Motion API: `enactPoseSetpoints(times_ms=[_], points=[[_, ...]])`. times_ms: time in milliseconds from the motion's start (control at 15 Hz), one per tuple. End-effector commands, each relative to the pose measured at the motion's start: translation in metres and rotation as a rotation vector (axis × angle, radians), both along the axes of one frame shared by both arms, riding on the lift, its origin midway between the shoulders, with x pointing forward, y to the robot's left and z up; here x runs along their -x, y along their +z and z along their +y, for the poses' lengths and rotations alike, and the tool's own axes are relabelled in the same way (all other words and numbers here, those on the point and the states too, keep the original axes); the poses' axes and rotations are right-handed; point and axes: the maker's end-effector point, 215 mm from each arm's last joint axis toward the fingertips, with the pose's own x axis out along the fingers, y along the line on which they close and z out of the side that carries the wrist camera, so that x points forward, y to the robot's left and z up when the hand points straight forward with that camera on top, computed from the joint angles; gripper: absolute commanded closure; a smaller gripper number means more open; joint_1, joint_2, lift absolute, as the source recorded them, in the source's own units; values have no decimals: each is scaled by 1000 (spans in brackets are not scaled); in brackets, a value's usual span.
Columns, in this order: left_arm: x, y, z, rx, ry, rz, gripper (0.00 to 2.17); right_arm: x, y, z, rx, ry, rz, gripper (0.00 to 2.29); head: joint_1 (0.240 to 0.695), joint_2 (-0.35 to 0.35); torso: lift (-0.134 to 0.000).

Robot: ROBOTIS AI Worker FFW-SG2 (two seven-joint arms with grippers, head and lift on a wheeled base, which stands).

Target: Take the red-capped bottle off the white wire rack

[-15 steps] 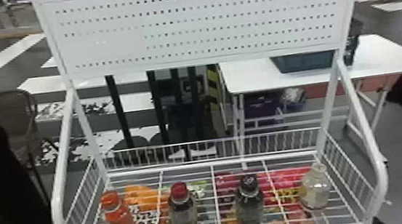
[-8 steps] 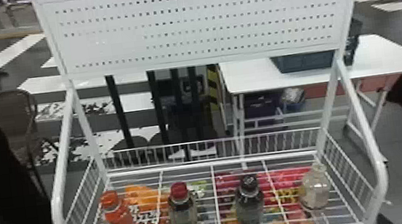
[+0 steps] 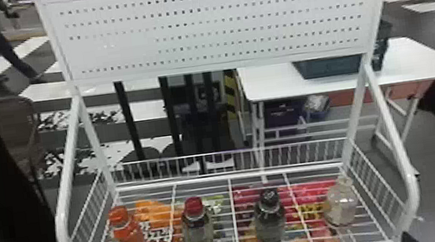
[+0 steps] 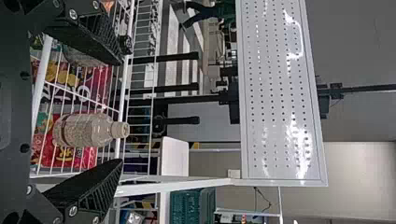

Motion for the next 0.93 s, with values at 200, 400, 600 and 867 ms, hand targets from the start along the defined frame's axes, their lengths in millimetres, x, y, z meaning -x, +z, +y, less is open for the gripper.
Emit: enactPoseSetpoints(times_ms=[200,400,600,867], points=[[-25,-44,-76,7,-100,-6,80,-2,0,-2,6,-5,-6,151,499,0,0],[-52,-67,-101,-15,-118,11,80,0,-1,-5,8,-9,-6,151,499,0,0],[-83,-79,-105,-44,-119,10,80,3,3,-4,10,-6,-17,151,499,0,0],[-118,-89,-94,-82,-103,17,80,8,8,-3,15,-4,-37,151,499,0,0]])
